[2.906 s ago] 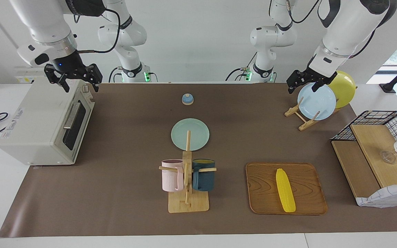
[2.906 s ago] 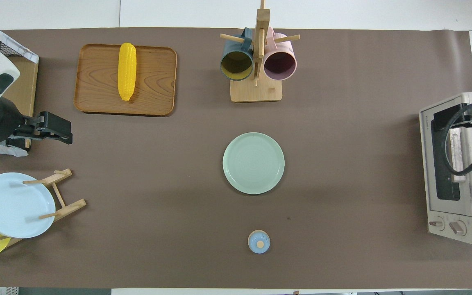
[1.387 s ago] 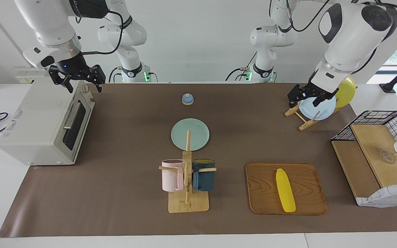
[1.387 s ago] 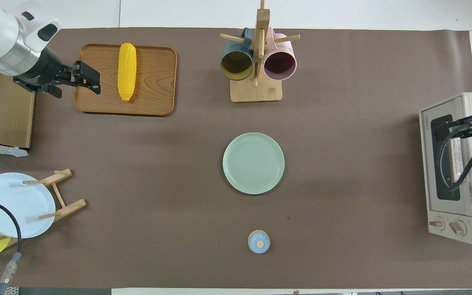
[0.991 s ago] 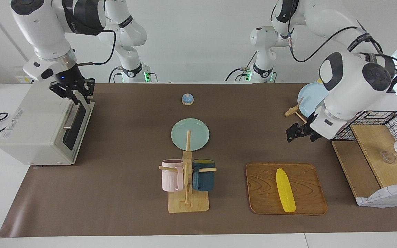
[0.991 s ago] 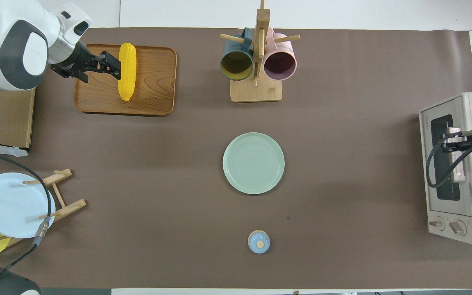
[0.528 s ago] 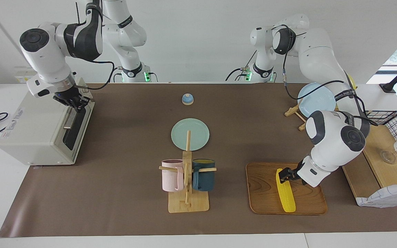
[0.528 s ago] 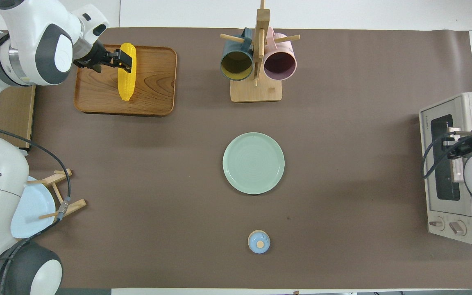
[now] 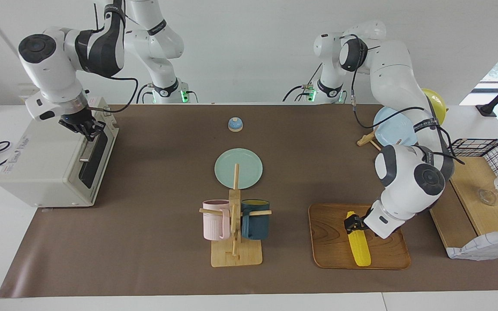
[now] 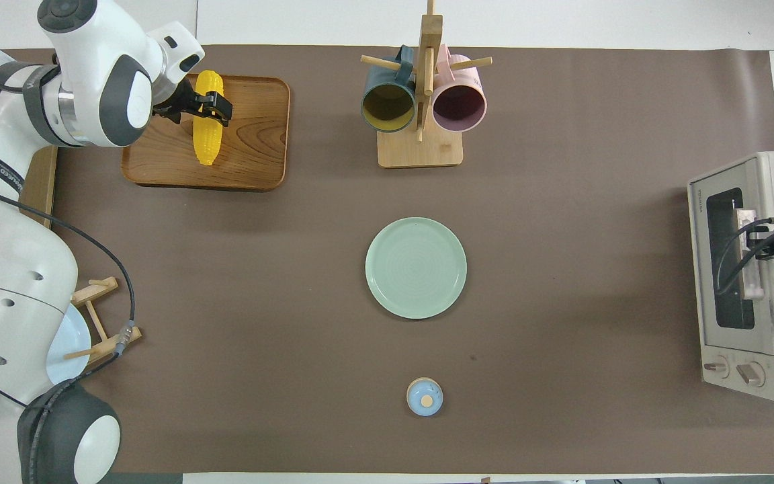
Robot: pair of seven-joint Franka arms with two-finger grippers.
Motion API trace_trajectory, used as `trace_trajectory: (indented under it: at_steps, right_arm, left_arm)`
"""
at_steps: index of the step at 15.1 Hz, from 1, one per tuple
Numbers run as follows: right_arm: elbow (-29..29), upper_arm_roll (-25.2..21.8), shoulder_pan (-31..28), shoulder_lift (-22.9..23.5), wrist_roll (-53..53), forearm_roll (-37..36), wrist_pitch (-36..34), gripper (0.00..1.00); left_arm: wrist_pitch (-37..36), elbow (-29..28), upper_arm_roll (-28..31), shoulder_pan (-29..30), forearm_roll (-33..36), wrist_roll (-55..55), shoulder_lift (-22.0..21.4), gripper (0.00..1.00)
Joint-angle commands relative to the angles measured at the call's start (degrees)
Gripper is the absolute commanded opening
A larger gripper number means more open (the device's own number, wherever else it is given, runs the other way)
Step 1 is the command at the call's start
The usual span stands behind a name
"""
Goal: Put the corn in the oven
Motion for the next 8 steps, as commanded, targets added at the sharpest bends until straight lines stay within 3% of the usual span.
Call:
trace_trajectory:
  at_steps: [1,8]
  right_arm:
    - [-1.45,0.62,-0.85,-0.36,-2.17,-0.37,1.53,0.0]
    - [-6.73,0.62,-1.73,-0.45,-2.7,-0.19,6.8,0.0]
  left_arm:
    - [1.79,0.91,0.62,-0.98,1.38,0.54,1.01,1.0]
    - [2.58,1.08,0.79,-1.08,1.55,0.54,1.71,0.96]
